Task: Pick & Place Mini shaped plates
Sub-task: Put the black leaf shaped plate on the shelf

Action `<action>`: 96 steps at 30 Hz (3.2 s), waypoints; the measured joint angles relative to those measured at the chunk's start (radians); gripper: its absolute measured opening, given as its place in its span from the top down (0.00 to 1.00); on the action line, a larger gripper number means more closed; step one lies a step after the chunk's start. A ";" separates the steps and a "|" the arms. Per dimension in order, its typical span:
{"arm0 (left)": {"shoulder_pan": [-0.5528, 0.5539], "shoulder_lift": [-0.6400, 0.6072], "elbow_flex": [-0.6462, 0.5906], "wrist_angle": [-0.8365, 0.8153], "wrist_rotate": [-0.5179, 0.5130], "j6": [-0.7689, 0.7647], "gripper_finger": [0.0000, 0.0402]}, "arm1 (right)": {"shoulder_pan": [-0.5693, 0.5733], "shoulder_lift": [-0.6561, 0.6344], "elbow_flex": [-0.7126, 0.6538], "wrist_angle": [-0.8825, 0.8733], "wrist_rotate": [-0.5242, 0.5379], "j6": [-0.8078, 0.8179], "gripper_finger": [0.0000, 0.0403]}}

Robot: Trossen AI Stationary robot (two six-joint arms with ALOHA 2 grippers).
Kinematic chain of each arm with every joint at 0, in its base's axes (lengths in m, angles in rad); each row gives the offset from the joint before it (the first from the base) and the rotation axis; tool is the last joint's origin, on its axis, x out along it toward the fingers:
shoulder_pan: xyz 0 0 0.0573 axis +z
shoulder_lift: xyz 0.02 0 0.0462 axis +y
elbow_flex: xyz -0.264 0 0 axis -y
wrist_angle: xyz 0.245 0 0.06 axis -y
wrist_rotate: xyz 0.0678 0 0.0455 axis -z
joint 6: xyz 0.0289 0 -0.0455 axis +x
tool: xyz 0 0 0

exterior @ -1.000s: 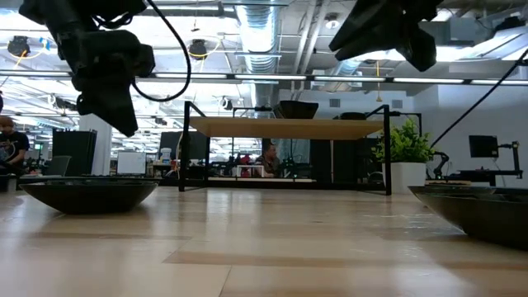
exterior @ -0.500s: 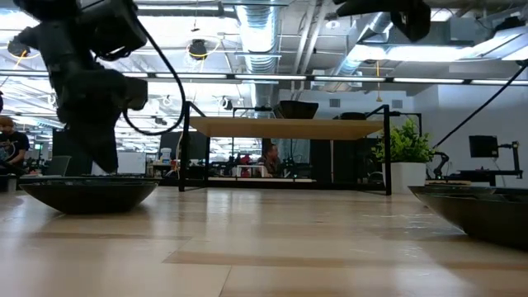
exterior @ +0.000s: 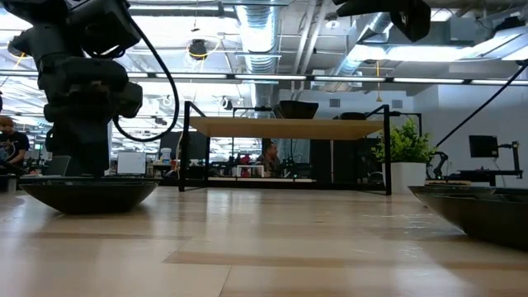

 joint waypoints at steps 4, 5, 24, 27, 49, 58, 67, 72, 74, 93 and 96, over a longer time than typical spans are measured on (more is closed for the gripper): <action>0.000 0.000 0.000 0.004 -0.003 0.012 0.74 | -0.001 0.000 0.000 0.000 0.000 0.000 0.84; 0.000 0.000 0.000 0.004 -0.003 0.017 0.74 | -0.001 0.000 0.000 0.000 0.000 0.000 0.84; 0.001 0.000 0.000 0.004 -0.067 0.168 0.74 | -0.002 0.001 0.000 0.001 0.000 0.011 0.84; 0.003 0.000 0.000 0.004 -0.090 0.189 0.74 | -0.002 0.001 0.000 0.001 0.000 0.011 0.84; 0.100 0.057 0.000 0.010 -0.012 0.268 0.54 | -0.002 0.001 0.000 0.002 0.000 0.011 0.84; 0.100 0.066 0.000 0.026 0.050 0.264 0.51 | -0.002 0.001 0.000 0.002 0.000 0.011 0.84; 0.096 0.067 0.000 0.026 0.072 0.261 0.52 | -0.002 0.001 0.000 0.002 0.002 0.011 0.84; 0.096 0.067 0.000 0.026 0.072 0.261 0.58 | -0.003 0.001 0.000 0.002 0.002 0.011 0.84; 0.096 0.067 0.000 0.026 0.072 0.261 0.61 | -0.003 0.001 0.001 0.002 0.003 0.011 0.84; 0.096 0.067 0.000 0.026 0.072 0.261 0.78 | -0.003 0.001 0.000 0.002 0.003 0.011 0.84; 0.096 0.067 0.000 0.026 0.072 0.261 0.79 | -0.002 0.001 0.001 0.002 0.003 0.011 0.84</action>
